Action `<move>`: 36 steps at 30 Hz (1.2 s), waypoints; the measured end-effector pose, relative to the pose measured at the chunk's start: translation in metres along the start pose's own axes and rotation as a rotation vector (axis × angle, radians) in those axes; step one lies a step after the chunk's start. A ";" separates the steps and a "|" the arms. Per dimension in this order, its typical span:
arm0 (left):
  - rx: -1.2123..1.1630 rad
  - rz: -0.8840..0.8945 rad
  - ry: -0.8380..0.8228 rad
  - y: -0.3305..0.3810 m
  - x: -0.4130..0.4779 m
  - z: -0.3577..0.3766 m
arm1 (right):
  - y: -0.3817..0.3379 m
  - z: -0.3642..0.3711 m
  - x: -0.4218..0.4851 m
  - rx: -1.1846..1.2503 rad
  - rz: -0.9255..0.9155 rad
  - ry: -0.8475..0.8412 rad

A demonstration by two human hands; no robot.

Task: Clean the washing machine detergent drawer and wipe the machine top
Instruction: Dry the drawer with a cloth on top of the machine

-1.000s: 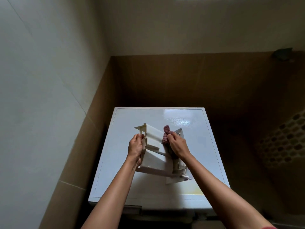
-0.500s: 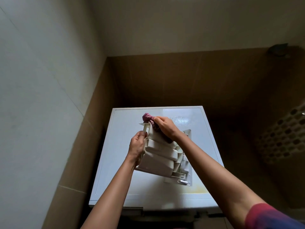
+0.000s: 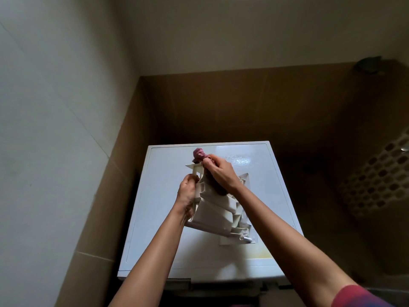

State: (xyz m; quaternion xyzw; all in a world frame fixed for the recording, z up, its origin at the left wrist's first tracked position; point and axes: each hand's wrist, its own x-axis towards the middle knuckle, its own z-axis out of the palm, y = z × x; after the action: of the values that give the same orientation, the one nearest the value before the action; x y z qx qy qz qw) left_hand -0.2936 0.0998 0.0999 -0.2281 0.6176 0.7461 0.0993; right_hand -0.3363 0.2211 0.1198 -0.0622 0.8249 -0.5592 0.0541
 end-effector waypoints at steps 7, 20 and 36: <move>-0.078 -0.013 0.033 -0.003 0.008 -0.008 | 0.021 0.023 -0.050 -0.014 -0.297 0.108; -0.054 -0.001 0.186 -0.006 0.022 0.007 | 0.046 0.014 -0.074 -0.074 -0.020 0.297; -0.102 -0.056 0.228 -0.005 0.028 0.005 | 0.093 0.007 -0.097 -0.199 0.120 0.244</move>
State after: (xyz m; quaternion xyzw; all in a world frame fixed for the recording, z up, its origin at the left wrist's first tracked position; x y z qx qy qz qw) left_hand -0.3176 0.1022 0.0831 -0.3332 0.5795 0.7428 0.0374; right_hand -0.2435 0.2643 0.0328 0.0502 0.8789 -0.4739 -0.0195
